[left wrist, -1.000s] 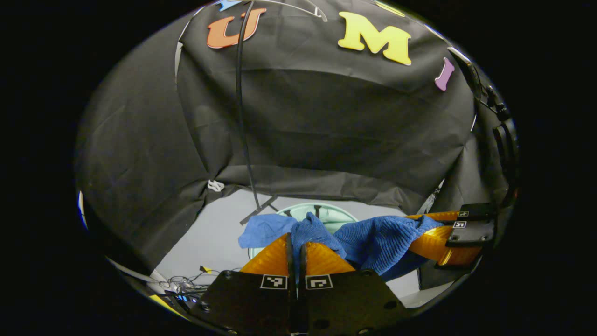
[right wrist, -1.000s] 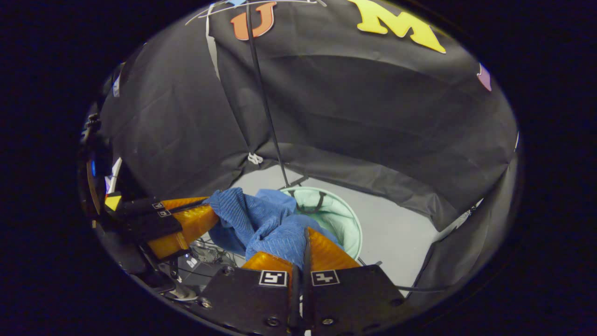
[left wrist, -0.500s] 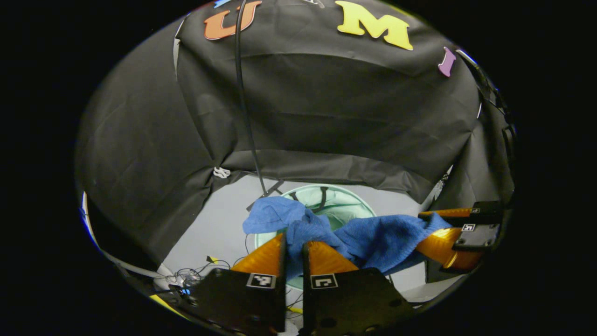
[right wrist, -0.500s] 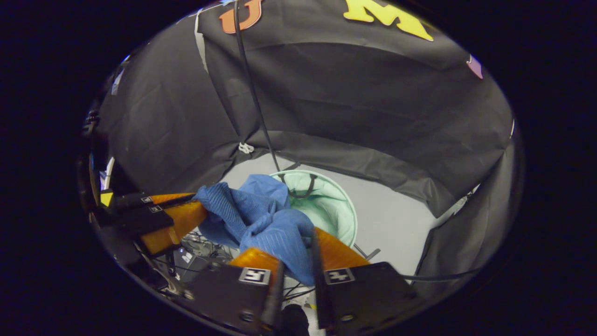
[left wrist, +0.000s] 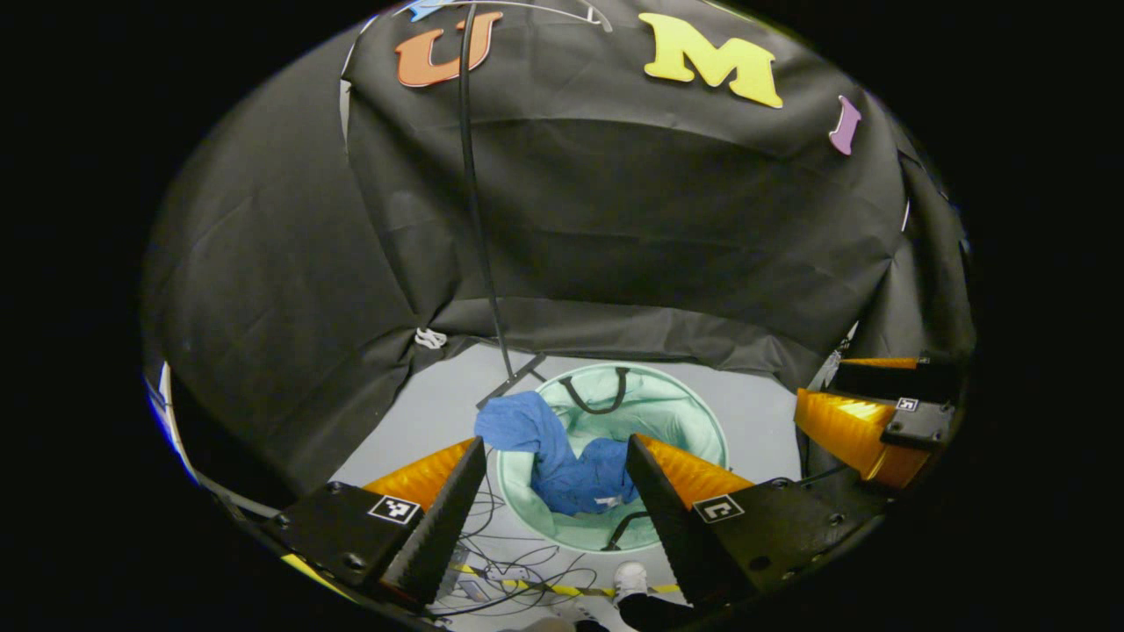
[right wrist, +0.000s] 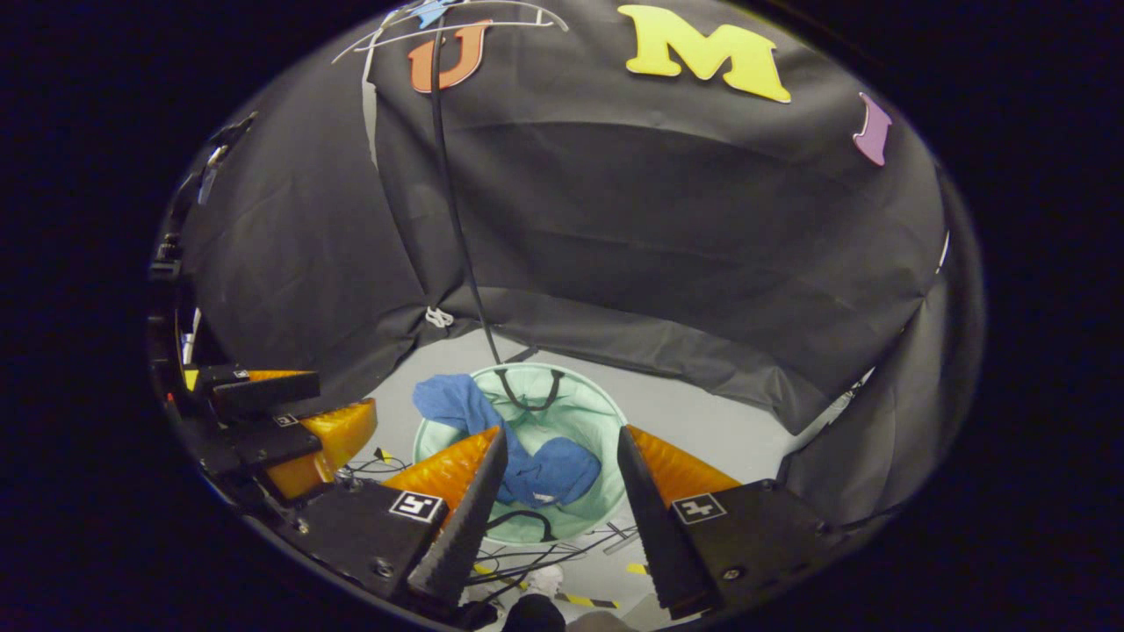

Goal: Grasp the clothes on the hanger with both hands and then place them into the laundry hamper below.

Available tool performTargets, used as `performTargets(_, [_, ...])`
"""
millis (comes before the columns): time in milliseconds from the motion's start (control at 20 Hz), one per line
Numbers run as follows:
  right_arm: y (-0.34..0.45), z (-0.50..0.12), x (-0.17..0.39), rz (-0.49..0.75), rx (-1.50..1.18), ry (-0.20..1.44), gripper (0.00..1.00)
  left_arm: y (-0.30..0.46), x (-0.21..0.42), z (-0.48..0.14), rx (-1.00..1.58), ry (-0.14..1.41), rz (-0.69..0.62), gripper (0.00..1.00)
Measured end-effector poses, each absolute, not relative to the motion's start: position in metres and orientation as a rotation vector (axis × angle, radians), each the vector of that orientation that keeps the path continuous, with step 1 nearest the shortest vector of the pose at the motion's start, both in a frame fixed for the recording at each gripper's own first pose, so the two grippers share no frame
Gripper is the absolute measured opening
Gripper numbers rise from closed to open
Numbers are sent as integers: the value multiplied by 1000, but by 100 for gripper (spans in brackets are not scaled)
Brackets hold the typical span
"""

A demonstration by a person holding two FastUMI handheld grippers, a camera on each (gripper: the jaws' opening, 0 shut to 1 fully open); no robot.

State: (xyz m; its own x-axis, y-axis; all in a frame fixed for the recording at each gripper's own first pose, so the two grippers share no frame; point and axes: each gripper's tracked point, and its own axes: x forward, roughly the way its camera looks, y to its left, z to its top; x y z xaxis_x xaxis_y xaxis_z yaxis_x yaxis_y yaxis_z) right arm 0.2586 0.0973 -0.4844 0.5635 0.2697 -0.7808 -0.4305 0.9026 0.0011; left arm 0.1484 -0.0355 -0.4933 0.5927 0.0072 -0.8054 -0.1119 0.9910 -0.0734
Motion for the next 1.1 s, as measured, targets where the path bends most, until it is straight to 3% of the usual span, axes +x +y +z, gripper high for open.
performTargets(100, [95,-476,255,413,-190,871,81,-34,144,-490,-118,931,66,100])
performTargets(200, [94,-465,249,416,-179,855,81,-34,140,-477,-118,911,68,97])
performTargets(400, [102,-414,235,424,-143,758,81,-33,136,-414,-89,783,53,97])
performTargets(500, [107,-370,226,427,-111,675,81,-26,137,-372,-67,680,51,100])
performTargets(550, [108,-346,214,431,-109,639,81,-21,128,-352,-64,631,47,97])
performTargets(700, [111,-268,180,423,-100,482,87,-5,103,-270,-43,492,29,100])
performTargets(750, [109,-237,163,413,-97,434,94,0,98,-243,-32,447,23,100])
performTargets(900, [105,-164,118,391,-65,298,97,10,75,-172,5,315,7,92])
performTargets(1000, [95,-121,92,372,-46,245,100,13,57,-137,26,255,2,100])
performTargets(1050, [91,-106,76,364,-33,219,99,12,52,-127,26,238,2,92])
performTargets(1100, [86,-89,66,361,-25,192,100,11,44,-115,26,215,-3,92])
